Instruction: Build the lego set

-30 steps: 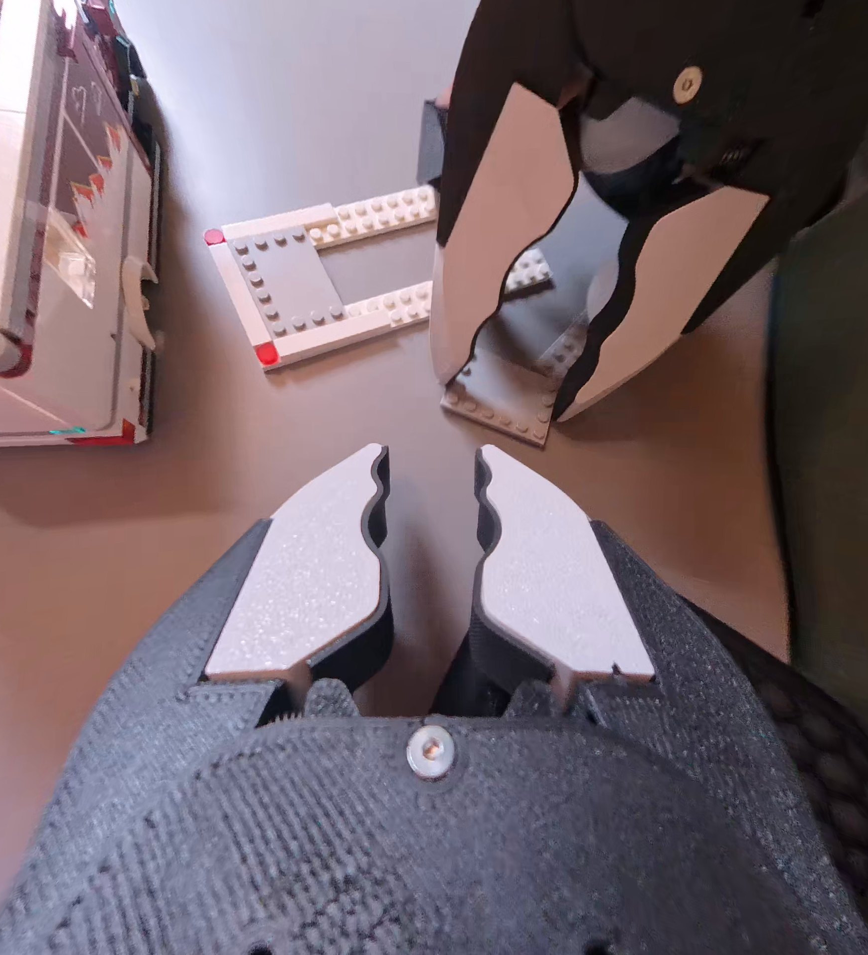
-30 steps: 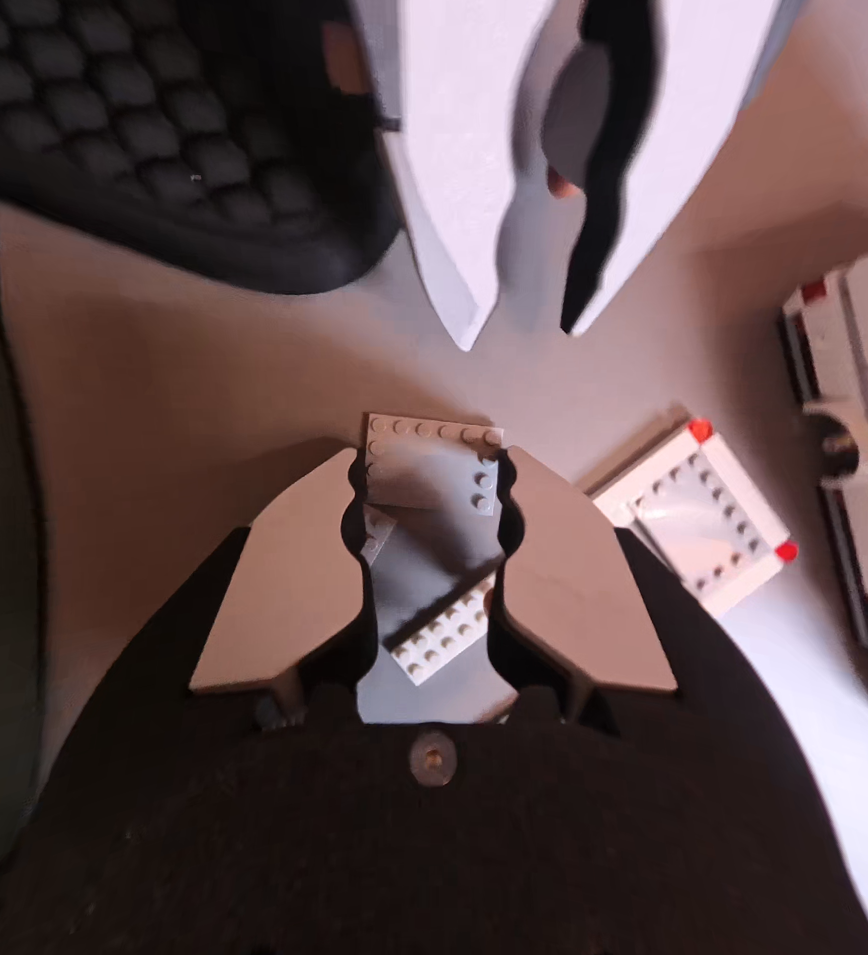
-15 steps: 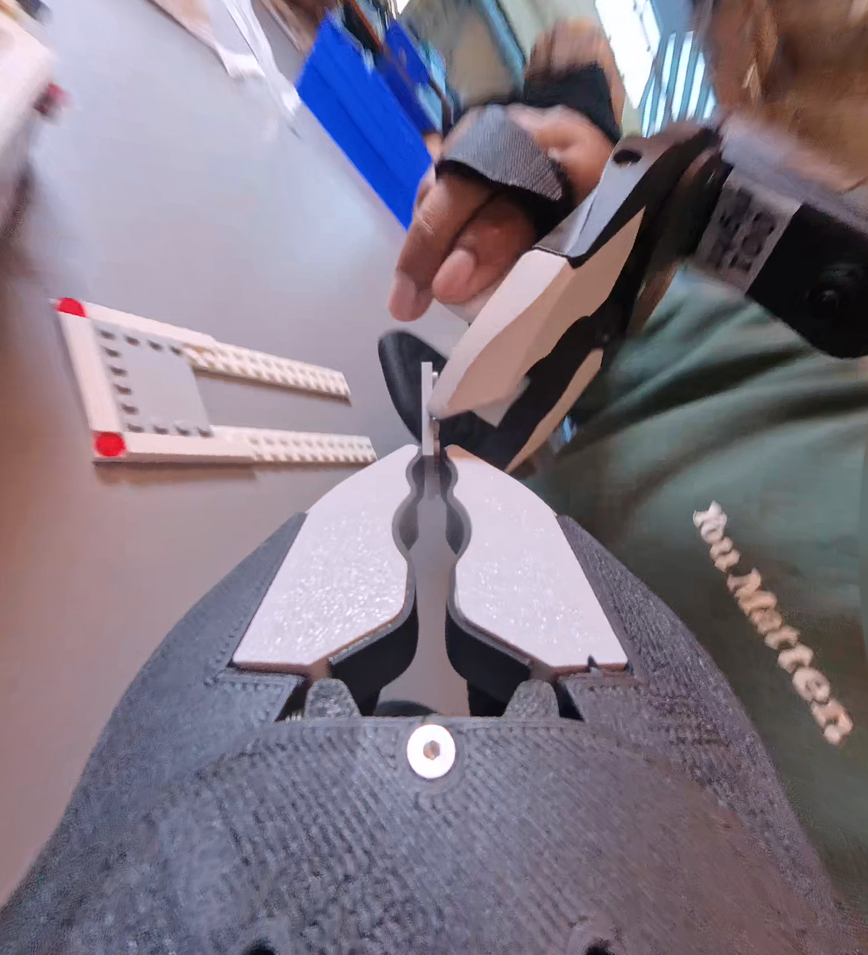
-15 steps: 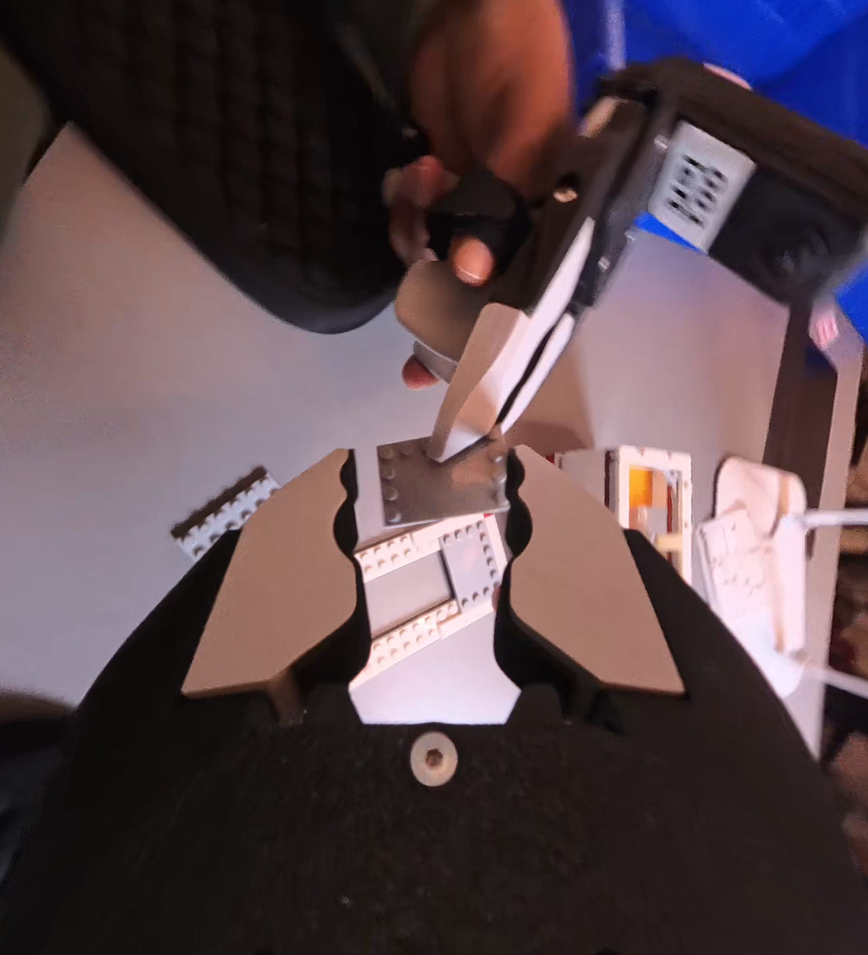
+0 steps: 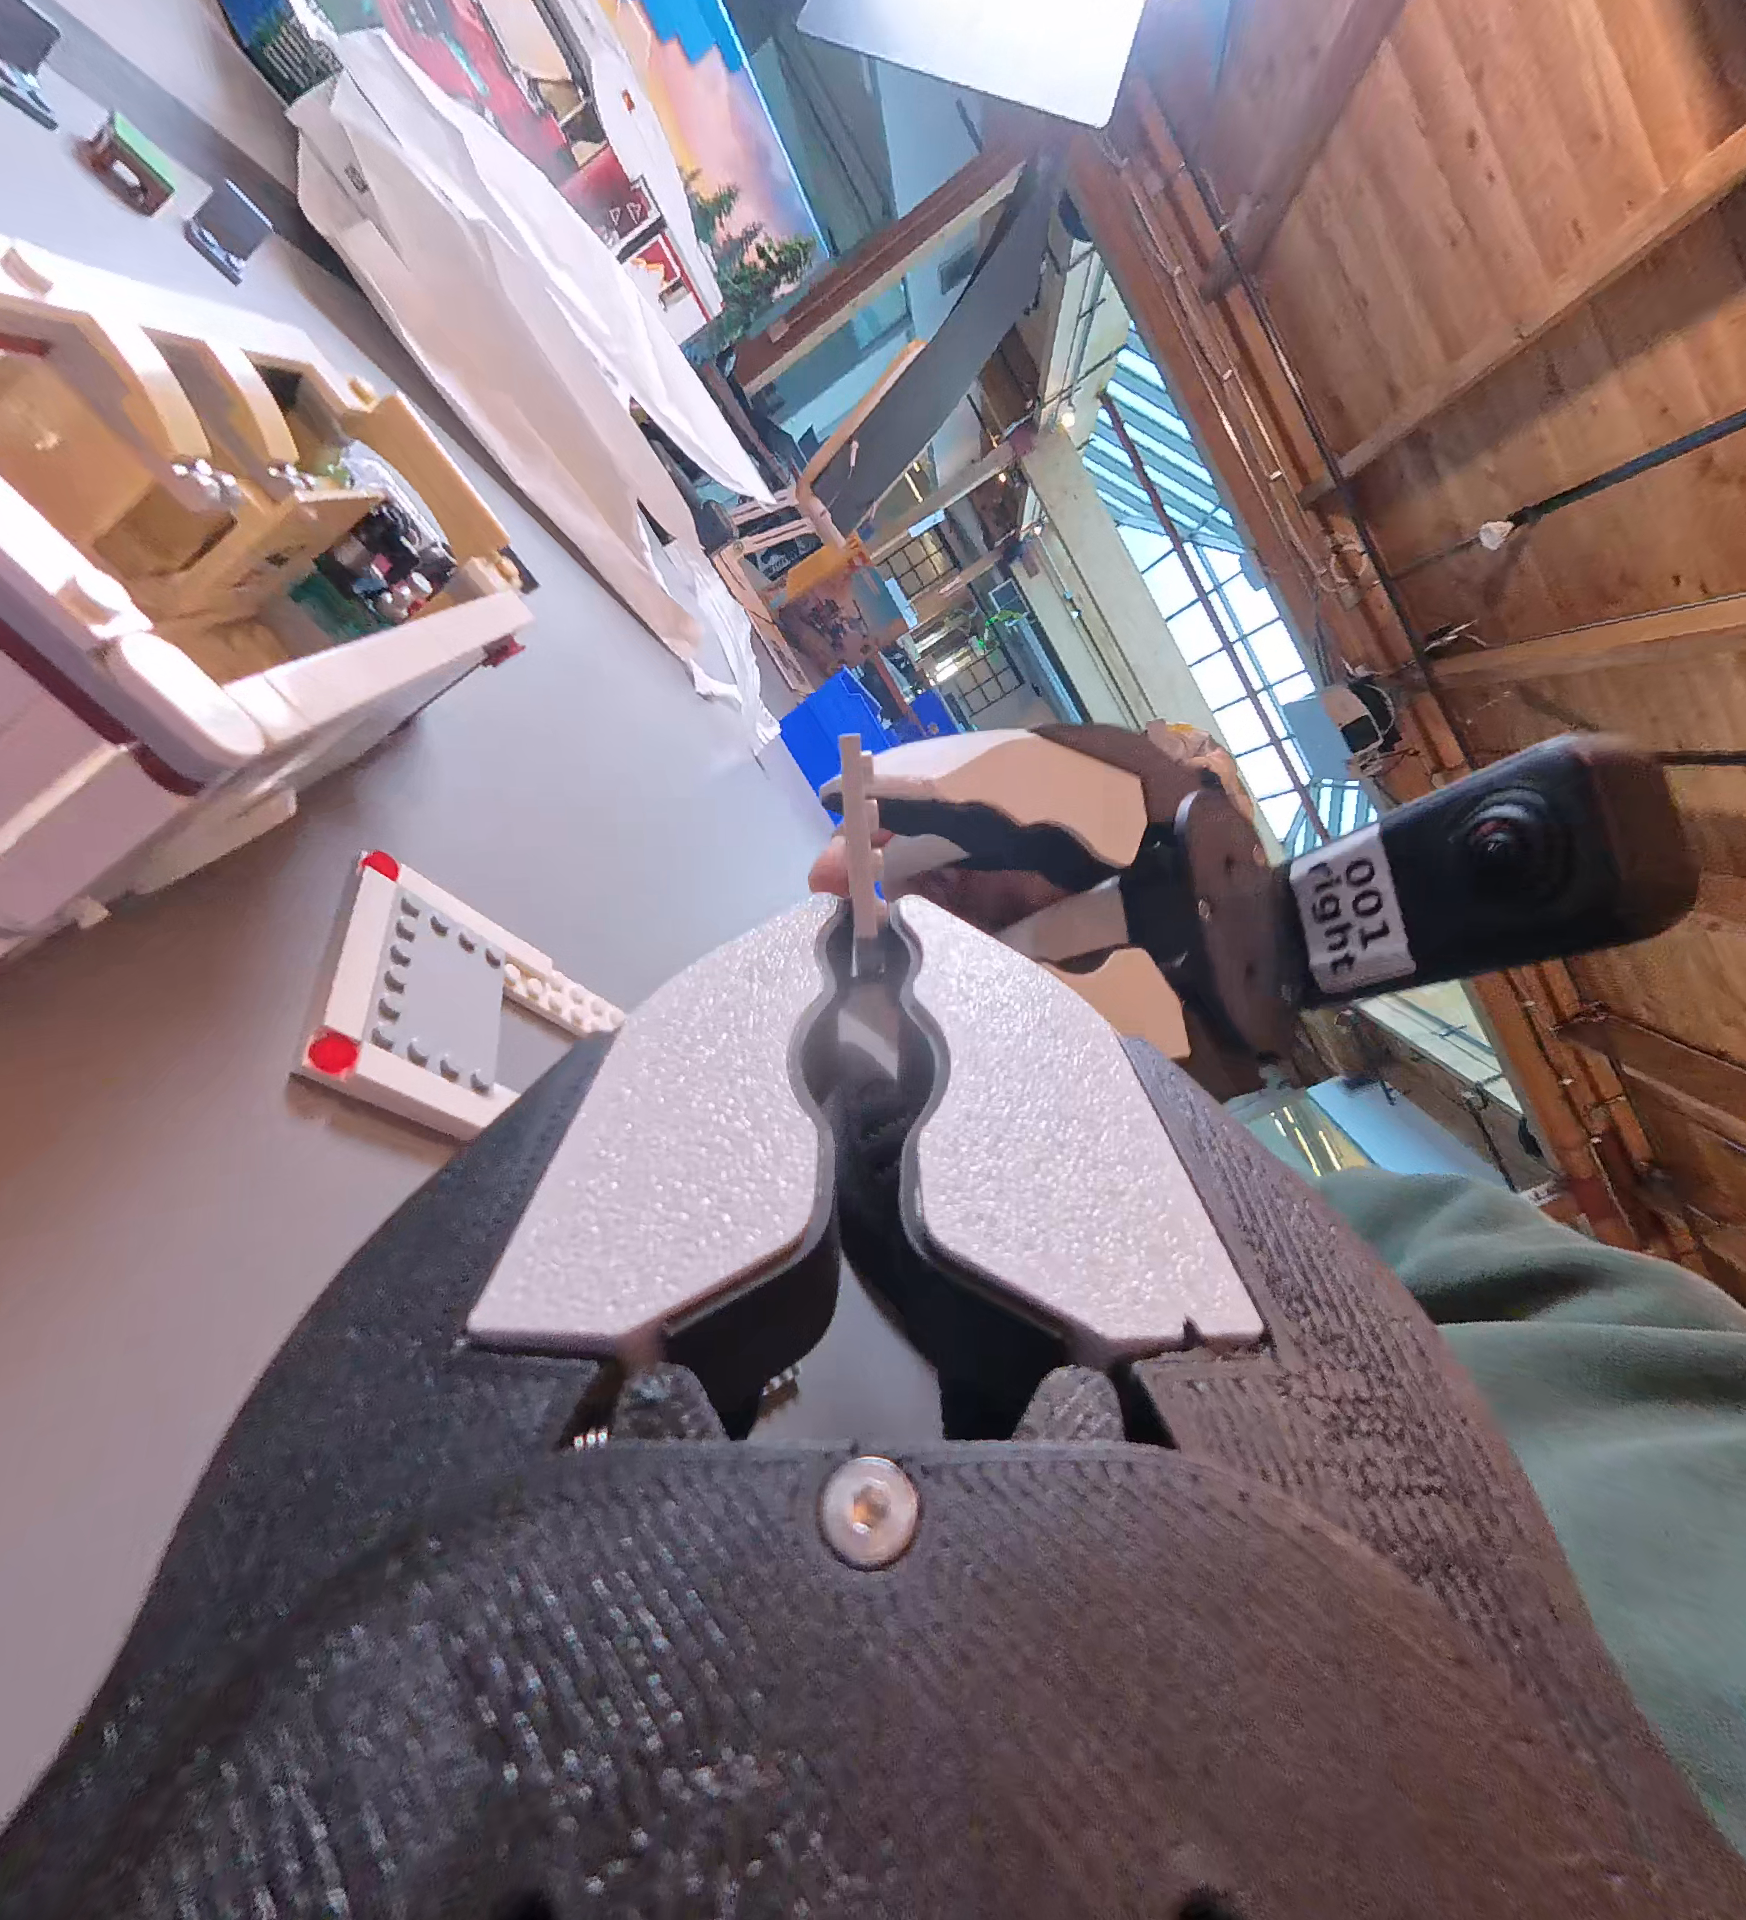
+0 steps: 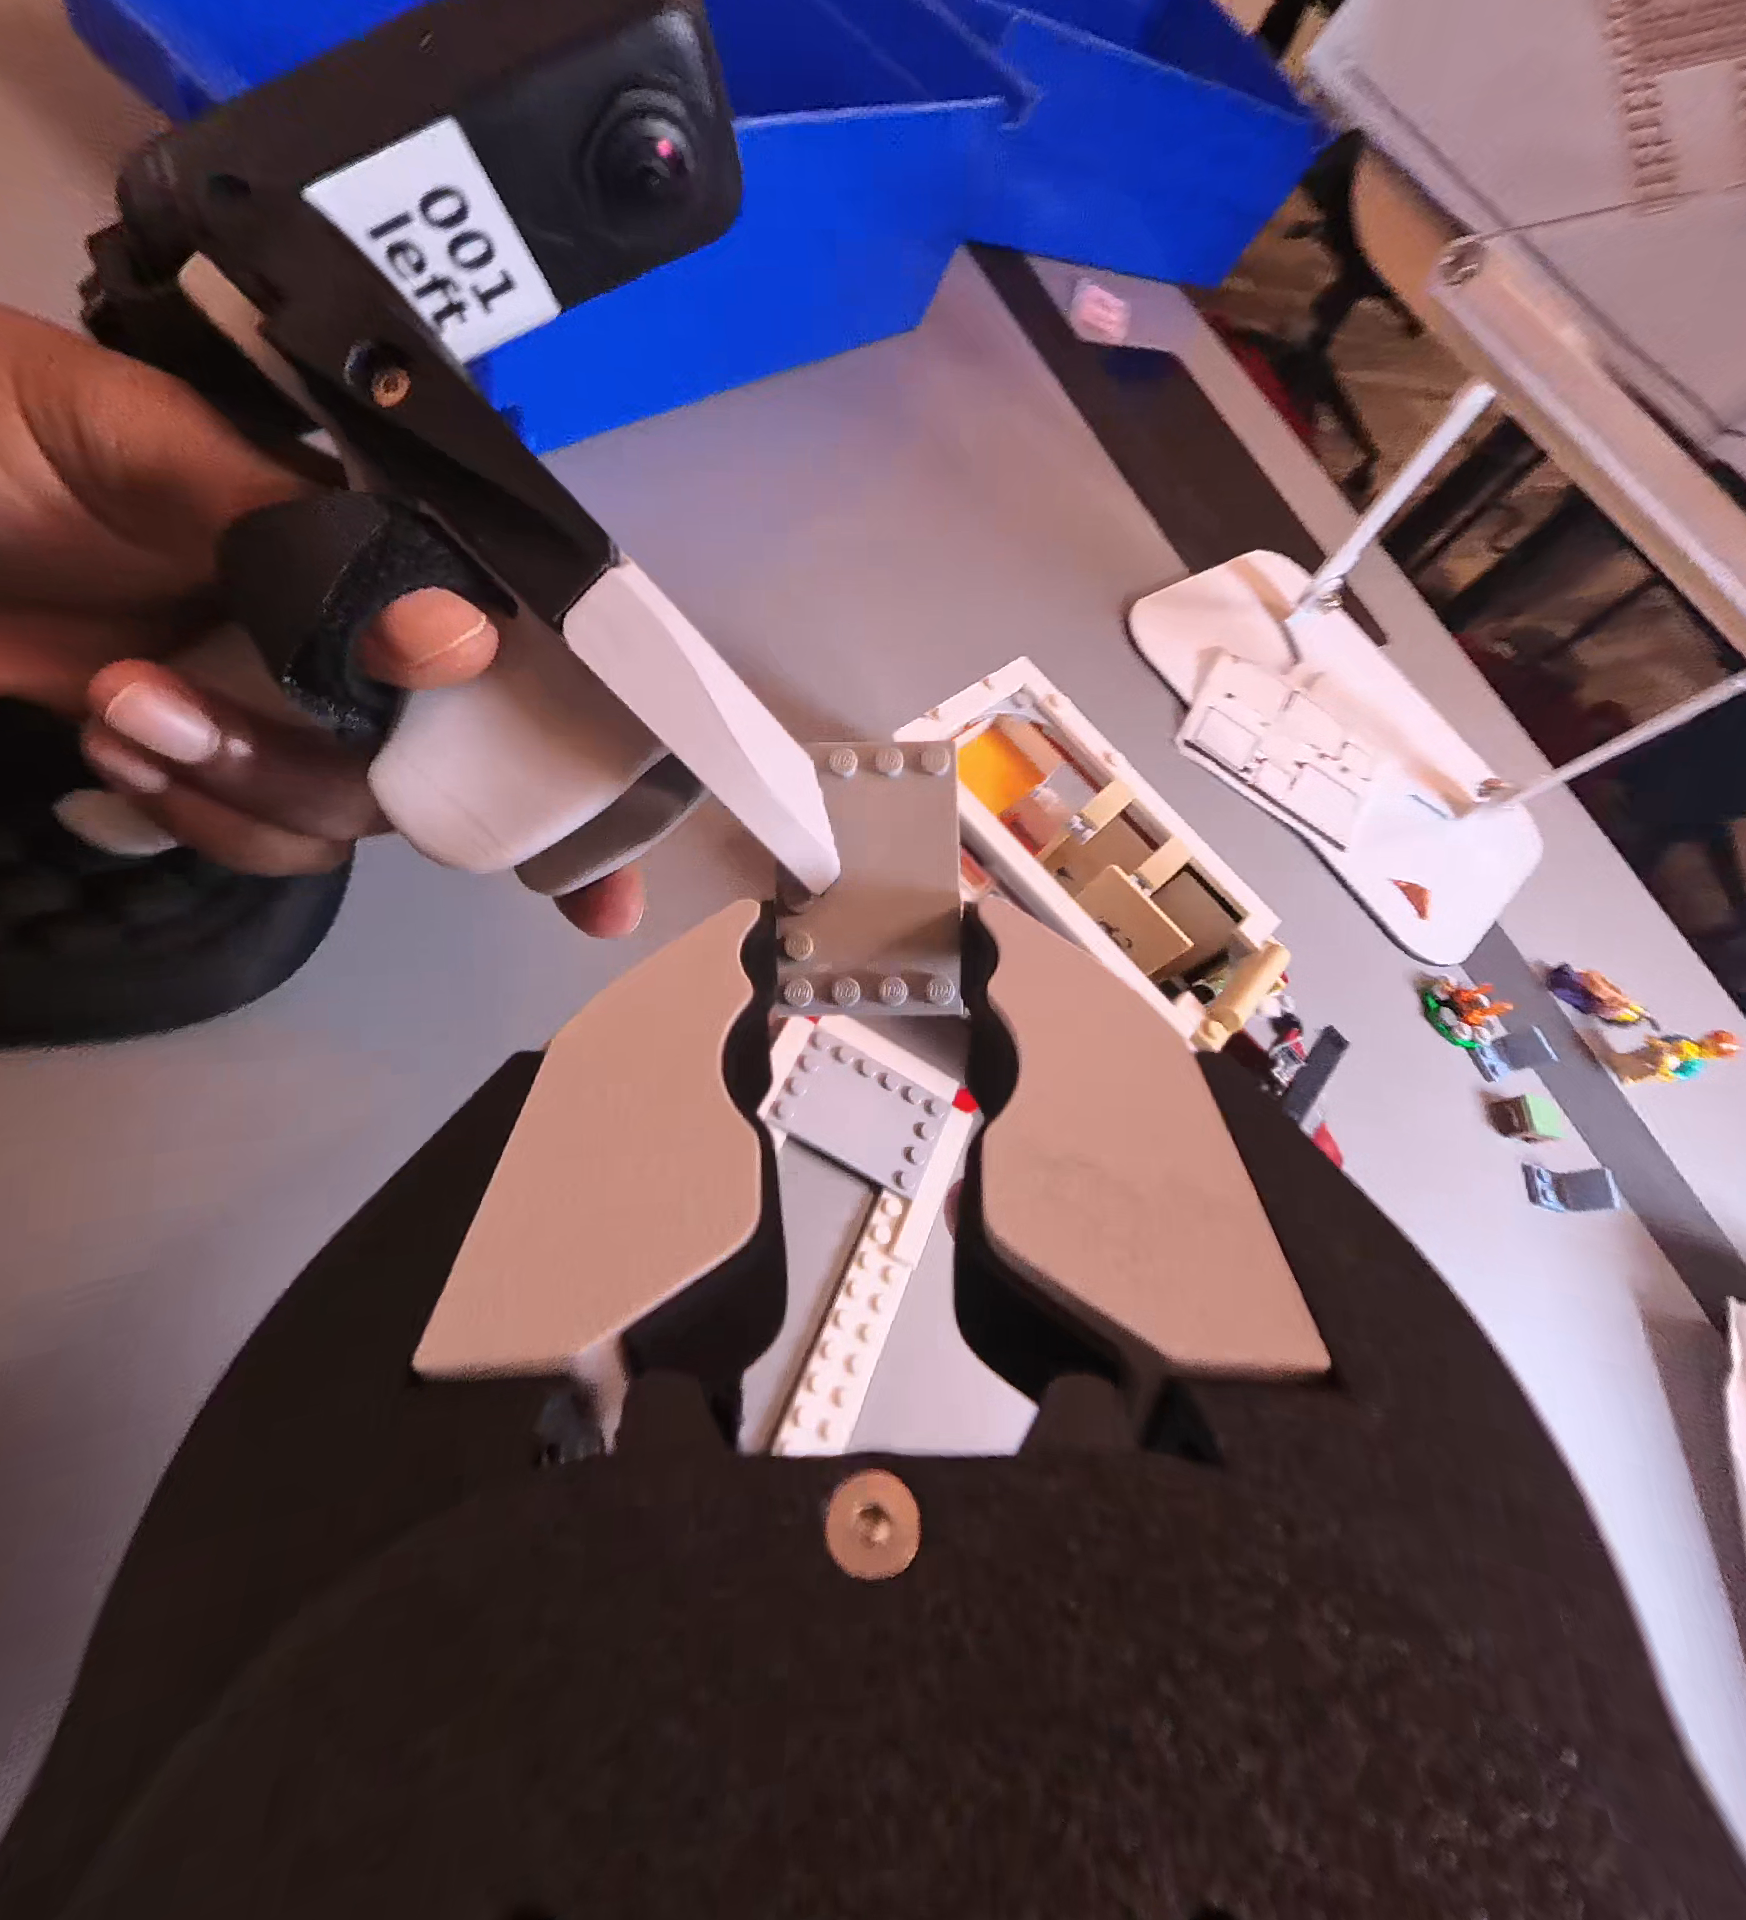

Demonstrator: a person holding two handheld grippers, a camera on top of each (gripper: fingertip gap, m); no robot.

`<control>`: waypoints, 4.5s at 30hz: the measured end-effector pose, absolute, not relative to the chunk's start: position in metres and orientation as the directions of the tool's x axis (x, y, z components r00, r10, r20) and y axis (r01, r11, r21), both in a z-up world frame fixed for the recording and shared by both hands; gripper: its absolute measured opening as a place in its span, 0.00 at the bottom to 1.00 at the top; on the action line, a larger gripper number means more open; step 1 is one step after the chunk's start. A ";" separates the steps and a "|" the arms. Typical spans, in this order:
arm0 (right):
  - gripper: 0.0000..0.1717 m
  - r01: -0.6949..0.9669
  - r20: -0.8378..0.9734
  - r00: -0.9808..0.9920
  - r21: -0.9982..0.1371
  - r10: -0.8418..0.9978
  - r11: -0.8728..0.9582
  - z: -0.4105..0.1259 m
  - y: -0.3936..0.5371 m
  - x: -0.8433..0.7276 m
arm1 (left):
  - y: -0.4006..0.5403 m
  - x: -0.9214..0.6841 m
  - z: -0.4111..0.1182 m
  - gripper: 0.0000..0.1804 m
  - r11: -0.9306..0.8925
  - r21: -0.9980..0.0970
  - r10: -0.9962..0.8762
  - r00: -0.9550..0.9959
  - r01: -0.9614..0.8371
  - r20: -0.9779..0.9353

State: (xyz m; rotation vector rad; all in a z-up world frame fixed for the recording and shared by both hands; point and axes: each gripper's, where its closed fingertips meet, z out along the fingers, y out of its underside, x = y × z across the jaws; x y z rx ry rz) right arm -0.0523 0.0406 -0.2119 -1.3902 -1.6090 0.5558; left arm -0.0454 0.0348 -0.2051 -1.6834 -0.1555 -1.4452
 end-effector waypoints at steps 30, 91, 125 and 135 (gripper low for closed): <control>0.20 0.510 0.031 -0.804 -0.477 0.594 0.715 -0.301 0.056 -0.007 | 0.054 -0.063 -0.278 0.08 -0.580 -0.814 -0.542 0.735 0.023 0.407; 0.15 0.541 0.096 -0.722 -0.540 0.685 0.646 -0.308 0.049 -0.017 | 0.009 -0.050 -0.299 0.30 -0.610 -0.740 -0.344 0.936 -0.282 -0.074; 0.03 0.704 -0.068 -0.658 -0.408 0.750 0.581 -0.311 0.043 -0.026 | 0.007 -0.048 -0.299 0.29 -0.594 -0.751 -0.361 0.930 -0.288 -0.071; 0.09 0.672 -0.051 -0.639 -0.522 0.768 0.525 -0.309 0.037 -0.032 | 0.007 -0.048 -0.298 0.29 -0.594 -0.757 -0.364 0.930 -0.274 -0.051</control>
